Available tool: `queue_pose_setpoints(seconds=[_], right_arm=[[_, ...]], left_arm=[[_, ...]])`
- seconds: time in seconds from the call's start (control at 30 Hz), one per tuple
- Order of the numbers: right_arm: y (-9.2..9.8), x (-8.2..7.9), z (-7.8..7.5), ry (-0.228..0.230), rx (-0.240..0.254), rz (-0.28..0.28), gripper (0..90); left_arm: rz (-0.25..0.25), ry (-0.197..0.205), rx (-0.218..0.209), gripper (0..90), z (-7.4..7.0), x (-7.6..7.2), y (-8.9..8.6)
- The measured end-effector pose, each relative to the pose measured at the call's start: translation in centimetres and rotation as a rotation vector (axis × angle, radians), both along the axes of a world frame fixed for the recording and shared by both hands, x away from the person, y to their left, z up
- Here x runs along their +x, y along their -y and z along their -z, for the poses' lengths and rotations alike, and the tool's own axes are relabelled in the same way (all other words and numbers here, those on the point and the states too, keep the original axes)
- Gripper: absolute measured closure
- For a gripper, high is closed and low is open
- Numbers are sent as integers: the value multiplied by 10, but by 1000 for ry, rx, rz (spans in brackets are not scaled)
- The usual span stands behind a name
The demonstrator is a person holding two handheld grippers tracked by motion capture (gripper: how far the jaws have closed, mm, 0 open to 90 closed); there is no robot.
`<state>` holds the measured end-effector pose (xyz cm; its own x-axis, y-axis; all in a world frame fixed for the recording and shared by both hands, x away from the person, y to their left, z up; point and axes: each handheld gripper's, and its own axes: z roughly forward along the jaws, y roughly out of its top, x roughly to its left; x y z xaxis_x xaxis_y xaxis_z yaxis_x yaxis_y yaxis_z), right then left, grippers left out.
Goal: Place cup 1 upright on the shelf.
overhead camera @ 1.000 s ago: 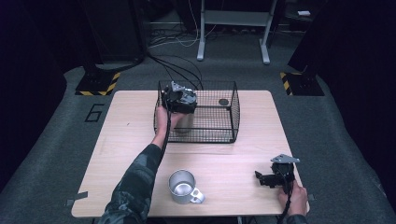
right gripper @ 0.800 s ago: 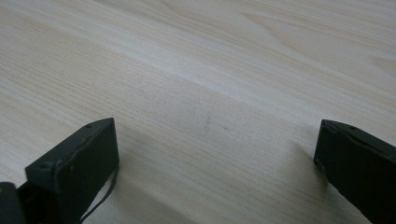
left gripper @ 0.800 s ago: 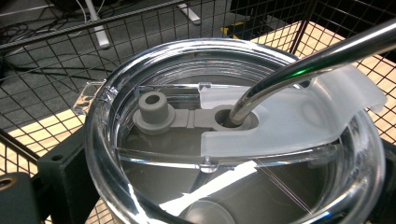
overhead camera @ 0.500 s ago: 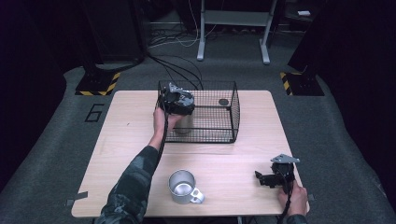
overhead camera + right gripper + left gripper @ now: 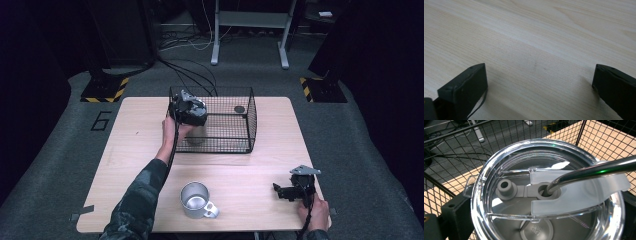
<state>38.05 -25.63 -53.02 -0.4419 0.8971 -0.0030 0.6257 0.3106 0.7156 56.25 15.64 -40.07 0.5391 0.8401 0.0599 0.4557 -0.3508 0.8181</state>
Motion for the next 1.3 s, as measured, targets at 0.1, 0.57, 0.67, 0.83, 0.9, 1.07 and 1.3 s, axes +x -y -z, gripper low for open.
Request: queue_pose_setpoints(seconds=[0.1, 0.57, 0.67, 0.83, 0.9, 1.07, 1.3], right_arm=[[0, 0, 0, 0, 0, 0, 0], [0, 0, 0, 0, 0, 0, 0], [0, 0, 0, 0, 0, 0, 0], [0, 0, 0, 0, 0, 0, 0], [0, 0, 0, 0, 0, 0, 0], [0, 0, 0, 0, 0, 0, 0], [0, 0, 0, 1, -1, -1, 0]], left_arm=[[-2, 10, -18, 10, -4, -1, -5], [44, 56, -42, 0, -27, -14, -13], [56, 56, -37, 0, -31, -18, -14], [76, 56, -47, 0, -39, -28, -18], [79, 65, -48, 0, -42, -33, -20], [92, 86, -44, 0, -50, -46, -27], [125, 103, -34, 0, -53, -68, -39]])
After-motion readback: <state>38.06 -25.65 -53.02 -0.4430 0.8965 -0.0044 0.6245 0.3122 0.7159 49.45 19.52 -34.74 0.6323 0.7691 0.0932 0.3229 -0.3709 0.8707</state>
